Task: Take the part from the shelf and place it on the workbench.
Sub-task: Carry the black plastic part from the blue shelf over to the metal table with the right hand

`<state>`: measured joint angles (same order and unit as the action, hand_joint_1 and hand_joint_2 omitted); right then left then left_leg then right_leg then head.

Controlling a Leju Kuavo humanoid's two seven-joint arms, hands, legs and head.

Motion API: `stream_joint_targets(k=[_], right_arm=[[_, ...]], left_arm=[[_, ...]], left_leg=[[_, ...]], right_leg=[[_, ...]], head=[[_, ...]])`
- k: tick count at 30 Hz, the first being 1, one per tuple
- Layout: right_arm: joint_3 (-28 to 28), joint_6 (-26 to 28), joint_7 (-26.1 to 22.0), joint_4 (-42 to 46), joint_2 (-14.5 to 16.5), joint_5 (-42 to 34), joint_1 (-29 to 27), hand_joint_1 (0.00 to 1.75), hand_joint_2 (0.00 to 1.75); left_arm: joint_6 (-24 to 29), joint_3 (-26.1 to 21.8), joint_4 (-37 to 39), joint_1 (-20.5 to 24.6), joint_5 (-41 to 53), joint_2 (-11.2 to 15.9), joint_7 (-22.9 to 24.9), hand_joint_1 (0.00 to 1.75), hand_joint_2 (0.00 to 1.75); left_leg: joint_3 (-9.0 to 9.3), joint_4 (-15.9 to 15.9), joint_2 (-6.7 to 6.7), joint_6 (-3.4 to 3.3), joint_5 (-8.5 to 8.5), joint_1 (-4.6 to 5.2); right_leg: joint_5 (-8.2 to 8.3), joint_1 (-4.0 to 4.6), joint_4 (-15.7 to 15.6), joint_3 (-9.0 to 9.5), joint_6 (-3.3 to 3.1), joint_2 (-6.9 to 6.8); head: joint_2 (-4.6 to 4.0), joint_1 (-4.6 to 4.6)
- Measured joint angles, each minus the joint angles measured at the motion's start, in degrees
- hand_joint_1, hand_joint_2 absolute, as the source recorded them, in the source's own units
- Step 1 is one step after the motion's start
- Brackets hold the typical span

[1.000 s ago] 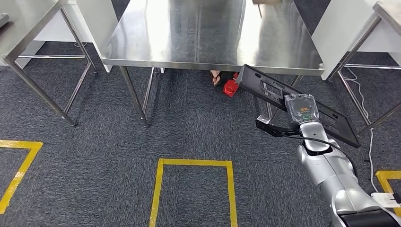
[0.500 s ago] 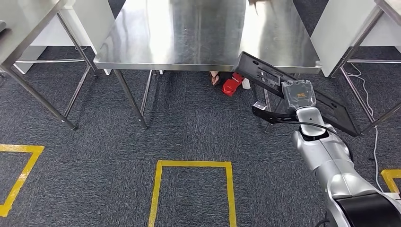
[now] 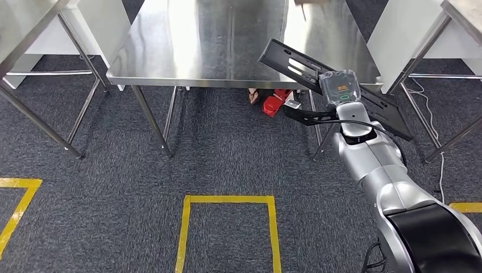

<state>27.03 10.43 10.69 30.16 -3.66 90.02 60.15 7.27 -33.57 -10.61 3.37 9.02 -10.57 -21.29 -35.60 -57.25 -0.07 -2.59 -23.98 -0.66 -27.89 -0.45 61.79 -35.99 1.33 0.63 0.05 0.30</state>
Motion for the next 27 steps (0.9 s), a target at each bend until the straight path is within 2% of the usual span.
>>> stream_joint_targets(k=[2,3,4,5,6,7,8,9,10,11,13,14,15,17,19,20,21,22,23,24,25,26,27], right_arm=[[0.5,-0.1,0.0,-0.4,0.4,0.0,0.6,1.75,1.75],[0.6,-0.2,0.0,-0.6,0.6,0.0,0.6,1.75,1.75],[0.8,-0.3,0.0,-0.7,0.8,0.0,0.5,1.75,1.75],[0.9,-0.4,0.0,-0.9,1.0,0.0,0.5,1.75,1.75],[1.0,-0.4,0.0,-1.0,1.2,0.0,0.5,1.75,1.75],[1.0,-0.5,0.1,-1.0,1.4,0.0,0.6,1.75,1.75],[1.1,-0.5,0.1,-1.1,1.5,0.0,0.7,1.75,1.75],[1.2,-0.5,0.1,-1.1,1.6,0.0,0.8,1.75,1.75],[1.3,-0.5,0.1,-1.2,1.8,0.0,0.9,1.75,1.75],[1.4,-0.6,0.1,-1.3,1.8,0.0,1.0,1.75,1.75],[1.5,-0.6,0.1,-1.3,2.0,0.0,1.0,1.75,1.75],[1.5,-0.7,0.1,-1.3,2.0,0.0,1.1,1.75,1.75],[1.5,-0.7,0.2,-1.3,2.0,0.0,1.1,1.75,1.75],[1.5,-0.8,0.2,-1.4,2.1,0.0,1.1,1.75,1.75],[1.6,-0.8,0.2,-1.5,2.1,0.0,0.9,1.75,1.75],[1.6,-0.8,0.2,-1.6,2.1,0.0,0.7,1.75,1.75],[1.6,-0.8,0.2,-1.6,2.0,0.0,0.5,1.75,1.75],[1.6,-0.8,0.3,-1.7,2.0,0.0,0.3,1.75,1.75],[1.6,-0.8,0.3,-1.7,2.0,0.0,0.2,1.75,1.75],[1.6,-0.8,0.4,-1.7,1.9,0.0,0.2,1.75,1.75],[1.6,-0.8,0.5,-1.7,1.8,0.0,0.2,1.75,1.75],[1.6,-0.8,0.6,-1.8,1.7,0.0,0.2,1.75,1.75],[1.6,-0.8,0.7,-1.8,1.5,-0.1,0.0,1.75,1.75]], left_arm=[[0.0,-0.1,0.0,0.1,0.0,0.0,0.0,0.0,0.0],[0.0,-0.1,0.0,0.1,0.0,0.0,0.0,0.0,0.0],[0.0,-0.2,0.0,0.0,0.0,0.0,0.0,0.0,0.0],[-0.1,-0.2,0.0,-0.1,-0.1,-0.1,0.0,0.0,0.0],[-0.1,-0.2,0.0,-0.1,-0.1,-0.1,0.0,0.0,0.0],[-0.1,-0.3,0.0,-0.1,-0.1,-0.2,0.0,0.0,0.0],[-0.1,-0.4,0.0,-0.1,-0.1,-0.2,0.0,0.0,0.0],[-0.2,-0.5,0.0,-0.1,-0.1,-0.2,0.0,0.0,0.0],[-0.2,-0.6,0.0,-0.1,-0.1,-0.2,-0.1,0.0,0.0],[-0.2,-0.6,0.0,-0.1,-0.1,-0.1,-0.1,0.0,0.0],[-0.3,-0.7,0.0,-0.1,-0.1,-0.1,-0.1,0.0,0.0],[-0.4,-0.7,0.0,-0.1,-0.1,-0.1,-0.1,0.0,0.0],[-0.5,-0.7,0.0,-0.1,-0.1,-0.1,-0.1,0.0,0.0],[-0.6,-0.7,0.0,-0.1,-0.1,-0.1,-0.2,0.0,0.0],[-0.7,-0.7,0.0,-0.1,0.0,-0.1,-0.2,0.0,0.0],[-0.7,-0.7,0.0,-0.2,0.0,-0.1,-0.2,0.0,0.0],[-0.7,-0.7,0.0,-0.3,0.0,-0.1,-0.2,0.0,0.0],[-0.8,-0.7,0.0,-0.4,0.0,-0.1,-0.2,0.0,0.0],[-0.8,-0.7,0.0,-0.5,0.0,-0.1,-0.2,0.0,0.0],[-0.9,-0.7,0.0,-0.5,0.1,0.0,-0.2,0.0,0.0],[-1.1,-0.7,0.0,-0.5,0.2,0.0,-0.2,0.0,0.0],[-1.2,-0.7,0.0,-0.4,0.3,0.1,-0.2,0.0,0.0],[-1.3,-0.7,0.0,-0.3,0.4,0.1,-0.2,0.0,0.0]], left_leg=[[0.36,0.1,-0.07,-0.35,-0.31,0.01],[0.58,0.1,-0.12,-0.39,-0.54,0.0],[0.87,0.1,-0.16,-0.33,-0.78,-0.03],[1.26,0.1,-0.18,-0.17,-1.07,-0.09],[1.7,0.0,-0.2,0.08,-1.39,-0.18],[2.12,0.0,-0.2,0.4,-1.76,-0.27],[2.41,-0.2,-0.19,0.81,-2.21,-0.22],[2.59,-0.3,-0.17,1.19,-2.59,-0.15],[2.68,-0.4,-0.15,1.54,-2.92,-0.04],[2.74,-0.4,-0.12,1.83,-3.16,0.02],[2.85,-0.5,-0.03,2.38,-3.65,-0.24],[2.42,-1.6,0.01,2.64,-4.21,-0.38],[1.33,-3.8,0.03,2.89,-5.15,-0.48],[-2.1,-10.0,0.01,3.15,-7.33,-0.53],[-6.15,-15.9,-0.01,3.22,-8.58,-0.53],[-7.64,-17.2,-0.01,3.14,-8.03,-0.52],[-8.56,-17.1,-0.01,2.95,-6.55,-0.5],[-8.36,-14.8,-0.03,2.63,-4.06,-0.46],[-7.3,-10.8,-0.06,2.16,-0.93,-0.36],[-5.98,-7.2,-0.09,1.64,1.27,-0.17],[-4.56,-4.1,-0.09,1.12,2.48,0.1],[-3.52,-2.2,-0.04,0.72,2.69,0.38],[-2.86,-1.5,0.01,0.43,2.03,0.61]], right_leg=[[-2.45,-0.26,7.5,-3.92,-0.1,-0.18],[-3.16,-0.37,10.7,-5.78,0.06,-0.18],[-3.16,-0.53,12.4,-6.95,0.41,-0.2],[-2.19,-0.75,11.7,-6.95,0.95,-0.24],[-0.46,-1.01,8.7,-5.8,1.58,-0.34],[1.6,-1.27,4.4,-3.98,2.2,-0.57],[3.11,-1.29,0.5,-2.1,2.49,-0.75],[4.0,-1.23,-2.2,-0.76,2.36,-0.83],[4.21,-1.08,-3.6,-0.04,1.92,-0.84],[3.91,-0.86,-3.8,0.18,1.27,-0.7],[3.57,-0.99,-3.8,0.49,0.19,-0.46],[3.32,-1.11,-3.9,0.84,-0.3,-0.35],[3.06,-1.21,-3.9,1.28,-0.78,-0.25],[2.49,-1.09,-3.9,1.93,-1.57,-0.19],[1.89,-0.82,-3.9,2.55,-1.95,-0.11],[1.48,-0.68,-3.9,3.02,-2.03,-0.03],[0.96,-0.53,-3.9,3.66,-2.04,0.07],[0.4,-0.41,-3.9,4.39,-2.0,0.2],[-0.23,-0.31,-4.0,5.21,-1.93,0.29],[-0.82,-0.18,-4.1,5.82,-1.78,0.35],[-1.34,-0.02,-4.2,6.34,-1.53,0.41],[-1.73,0.03,-4.5,6.7,-1.24,0.44],[-1.78,0.15,-4.6,6.98,-0.78,0.44]], head=[[-0.01,0.03],[-0.01,0.02],[-0.01,0.02],[-0.01,0.03],[-0.01,0.02],[-0.01,0.04],[-0.01,0.12],[-0.01,0.14],[-0.01,0.15],[-0.01,0.12],[-0.01,0.0],[-0.01,-0.1],[-0.01,-0.17],[-0.01,-0.31],[-0.01,-0.29],[-0.01,-0.29],[-0.01,-0.28],[-0.01,-0.28],[-0.01,-0.29],[-0.01,-0.23],[-0.01,-0.19],[-0.01,-0.23],[-0.01,-0.23]])
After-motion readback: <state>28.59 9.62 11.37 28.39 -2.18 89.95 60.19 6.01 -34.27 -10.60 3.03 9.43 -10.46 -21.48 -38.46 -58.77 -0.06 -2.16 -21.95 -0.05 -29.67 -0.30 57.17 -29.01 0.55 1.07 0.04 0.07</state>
